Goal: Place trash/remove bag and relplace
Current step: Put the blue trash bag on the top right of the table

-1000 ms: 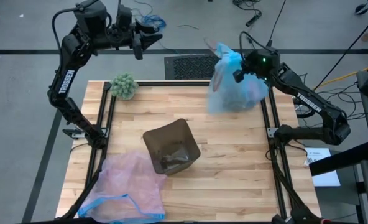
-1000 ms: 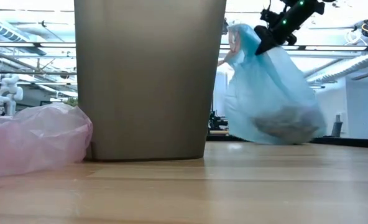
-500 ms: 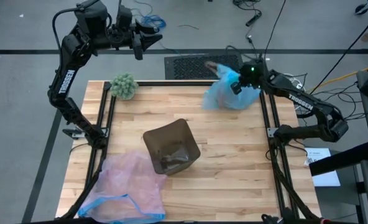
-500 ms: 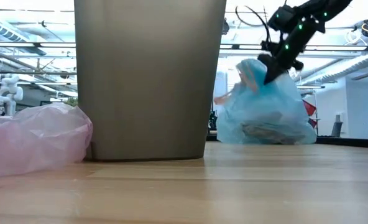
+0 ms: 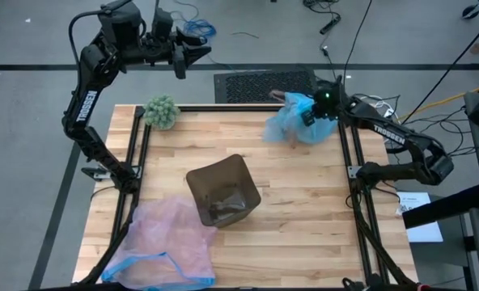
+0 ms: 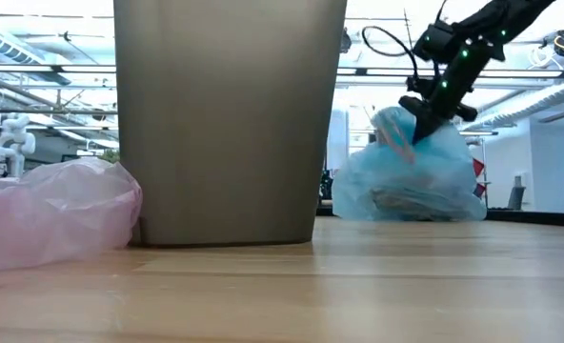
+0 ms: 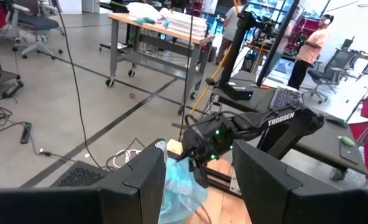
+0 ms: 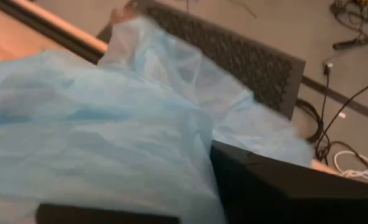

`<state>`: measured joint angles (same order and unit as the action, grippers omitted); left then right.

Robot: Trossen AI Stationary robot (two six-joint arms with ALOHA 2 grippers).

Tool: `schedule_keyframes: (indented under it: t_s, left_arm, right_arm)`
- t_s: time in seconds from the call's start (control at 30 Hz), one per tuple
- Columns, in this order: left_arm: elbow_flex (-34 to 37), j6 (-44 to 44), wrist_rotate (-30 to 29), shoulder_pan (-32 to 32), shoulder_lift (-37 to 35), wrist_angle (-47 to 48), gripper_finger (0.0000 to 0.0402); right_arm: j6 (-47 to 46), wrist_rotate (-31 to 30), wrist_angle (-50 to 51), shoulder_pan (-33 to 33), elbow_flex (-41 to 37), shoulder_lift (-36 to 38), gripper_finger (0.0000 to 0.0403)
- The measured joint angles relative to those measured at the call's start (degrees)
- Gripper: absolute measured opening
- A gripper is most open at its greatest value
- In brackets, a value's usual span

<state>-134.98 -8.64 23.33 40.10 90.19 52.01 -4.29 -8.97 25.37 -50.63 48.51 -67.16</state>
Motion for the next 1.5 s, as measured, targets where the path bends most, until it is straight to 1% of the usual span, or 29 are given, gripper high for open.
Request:
schedule_keyframes:
  t_s: [0.1, 0.2, 0.33, 0.57, 0.63, 0.7, 0.77, 0.83, 0.87, 0.93, 1.03, 1.07, 1.1, 1.13, 1.17, 1.23, 1.37, 1.43, 1.5]
  left_arm:
    - [0.0, 0.0, 0.0, 0.0, 0.0, 1.0, 0.018]
    - [0.0, 0.0, 0.0, 0.0, 0.0, 3.0, 0.018]
    - [0.0, 0.8, 0.0, 0.0, 0.0, 4.9, 0.018]
    - [0.0, 1.6, 0.0, 0.0, 0.0, 4.9, 0.018]
    - [0.0, 1.6, 0.0, 0.0, 0.0, 4.8, 0.018]
    - [0.0, 1.6, 0.0, 0.0, 0.0, 4.8, 0.018]
    - [0.0, 1.6, 0.0, 0.0, 0.0, 4.8, 0.018]
    - [0.0, 1.6, 0.0, 0.0, 0.0, 4.8, 0.018]
    - [0.0, 1.6, 0.0, 0.0, 0.0, 4.7, 0.018]
    - [0.0, 1.6, 0.0, 0.0, 0.0, 4.7, 0.018]
    - [0.0, 1.6, 0.0, 0.0, 0.0, 4.7, 0.018]
    - [0.0, 1.6, 0.0, 0.0, 0.0, 4.7, 0.018]
    - [0.0, 1.6, 0.0, 0.0, 0.0, 4.7, 0.018]
    - [0.0, 1.6, 0.0, 0.0, 0.0, 4.7, 0.018]
    - [0.0, 1.6, 0.0, 0.0, 0.0, 4.7, 0.018]
    - [0.0, 1.6, 0.0, 0.0, 0.0, 4.7, 0.018]
    - [0.0, 1.6, 0.0, 0.0, 0.0, 4.7, 0.018]
    - [0.0, 1.6, 0.0, 0.0, 0.0, 4.7, 0.018]
    - [0.0, 1.6, 0.0, 0.0, 0.0, 4.7, 0.018]
  right_arm:
    - [0.0, 0.0, 1.8, 0.0, 3.9, 0.0, 0.0041]
    - [0.0, 0.0, 3.6, 0.0, 8.7, 0.0, 0.0077]
    - [-0.9, -0.1, 6.3, 0.0, 14.8, 0.0, 0.0136]
    - [-1.2, -0.2, 12.8, 0.0, 22.8, 0.0, 0.0244]
    - [-1.2, 0.1, 15.3, 0.3, 25.8, 0.0, 0.0263]
    - [-1.2, 0.1, 17.6, 0.8, 28.4, 0.0, 0.027]
    - [-1.2, -0.1, 18.9, 1.4, 30.4, 0.1, 0.026]
    - [-1.0, -1.2, 19.4, 1.8, 31.2, 0.1, 0.0229]
    - [-0.9, -1.8, 19.9, 2.0, 31.2, 0.1, 0.0206]
    - [-0.7, -3.0, 20.6, 1.9, 30.6, -0.2, 0.0149]
    - [-0.6, -3.0, 21.5, 1.1, 27.5, -0.9, 0.005]
    - [-0.7, -3.0, 21.6, 1.0, 26.1, -1.2, 0.0026]
    - [-0.8, -2.8, 21.6, 0.8, 24.7, -1.3, 0.0014]
    - [-1.0, -2.2, 21.9, 0.8, 23.2, -1.5, 0.0013]
    - [-1.9, -1.0, 22.2, 0.8, 22.1, -1.5, 0.0021]
    - [-5.0, 0.2, 21.9, 0.7, 20.6, -1.5, 0.0056]
    - [-9.4, 0.4, 23.3, 0.8, 21.4, -1.5, 0.0159]
    - [-9.3, 0.6, 23.4, 0.9, 23.6, -1.5, 0.0212]
    - [-8.2, 2.3, 23.5, 0.9, 26.7, -1.5, 0.0259]
